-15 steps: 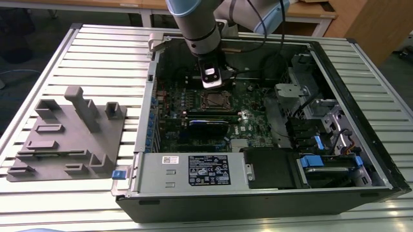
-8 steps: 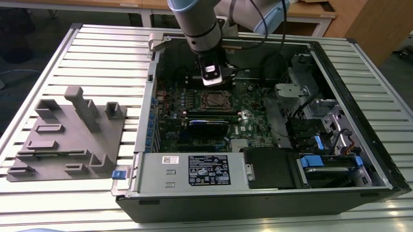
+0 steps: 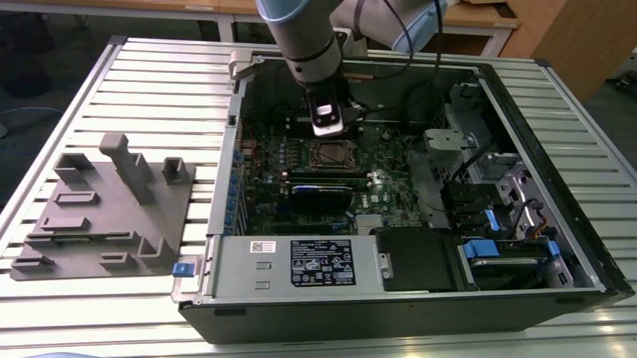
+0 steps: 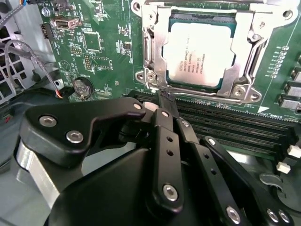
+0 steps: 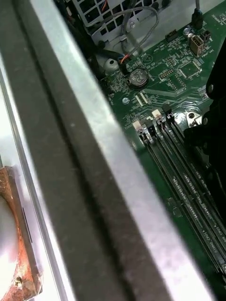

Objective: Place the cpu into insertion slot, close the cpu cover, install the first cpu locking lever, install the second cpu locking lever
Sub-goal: 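Install the first cpu locking lever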

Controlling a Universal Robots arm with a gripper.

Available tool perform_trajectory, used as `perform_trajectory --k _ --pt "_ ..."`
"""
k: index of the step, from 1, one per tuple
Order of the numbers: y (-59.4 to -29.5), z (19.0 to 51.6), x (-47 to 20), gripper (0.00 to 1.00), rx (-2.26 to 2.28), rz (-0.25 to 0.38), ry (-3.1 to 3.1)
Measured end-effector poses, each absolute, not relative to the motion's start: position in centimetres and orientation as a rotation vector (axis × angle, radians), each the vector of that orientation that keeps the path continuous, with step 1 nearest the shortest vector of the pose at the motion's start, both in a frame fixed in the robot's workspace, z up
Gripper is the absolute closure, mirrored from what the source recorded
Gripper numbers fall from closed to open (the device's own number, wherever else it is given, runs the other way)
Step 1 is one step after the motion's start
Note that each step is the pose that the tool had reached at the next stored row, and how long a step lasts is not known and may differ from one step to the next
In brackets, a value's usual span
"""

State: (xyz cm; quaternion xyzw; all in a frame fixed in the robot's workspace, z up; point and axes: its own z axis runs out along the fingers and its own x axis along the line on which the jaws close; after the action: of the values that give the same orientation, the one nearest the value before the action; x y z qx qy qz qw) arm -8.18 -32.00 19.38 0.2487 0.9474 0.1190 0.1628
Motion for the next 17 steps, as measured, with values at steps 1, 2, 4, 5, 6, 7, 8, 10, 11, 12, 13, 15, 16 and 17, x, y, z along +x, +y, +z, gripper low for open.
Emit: perform_trajectory --k 1,2,4,5,6,7,8,10,11,12,13,15,16,17 --pt "-32.02 19.35 -8.19 0.89 0.709 0.34 2.702" --pt "-32.04 19.32 -8.19 0.89 0.709 0.34 2.7" --pt "-32.08 19.25 -8.19 0.89 0.708 0.341 2.698" --pt "-32.09 19.2 -8.19 0.89 0.707 0.341 2.697" --pt "-32.1 19.15 -8.18 0.89 0.707 0.341 2.696" --pt "-32.1 19.08 -8.18 0.89 0.706 0.342 2.694" --pt "-32.09 19.0 -8.18 0.89 0.706 0.342 2.693" --pt "-32.09 18.83 -8.18 0.89 0.704 0.343 2.69" --pt "-32.1 18.73 -8.18 0.89 0.704 0.343 2.688" --pt "-32.1 18.64 -8.19 0.89 0.703 0.344 2.686" --pt "-32.1 18.57 -8.19 0.89 0.703 0.344 2.685" --pt "-32.1 18.5 -8.19 0.89 0.702 0.344 2.684" --pt "-32.1 18.47 -8.19 0.89 0.702 0.344 2.683" --pt "-32.1 18.45 -8.19 0.89 0.702 0.344 2.683"
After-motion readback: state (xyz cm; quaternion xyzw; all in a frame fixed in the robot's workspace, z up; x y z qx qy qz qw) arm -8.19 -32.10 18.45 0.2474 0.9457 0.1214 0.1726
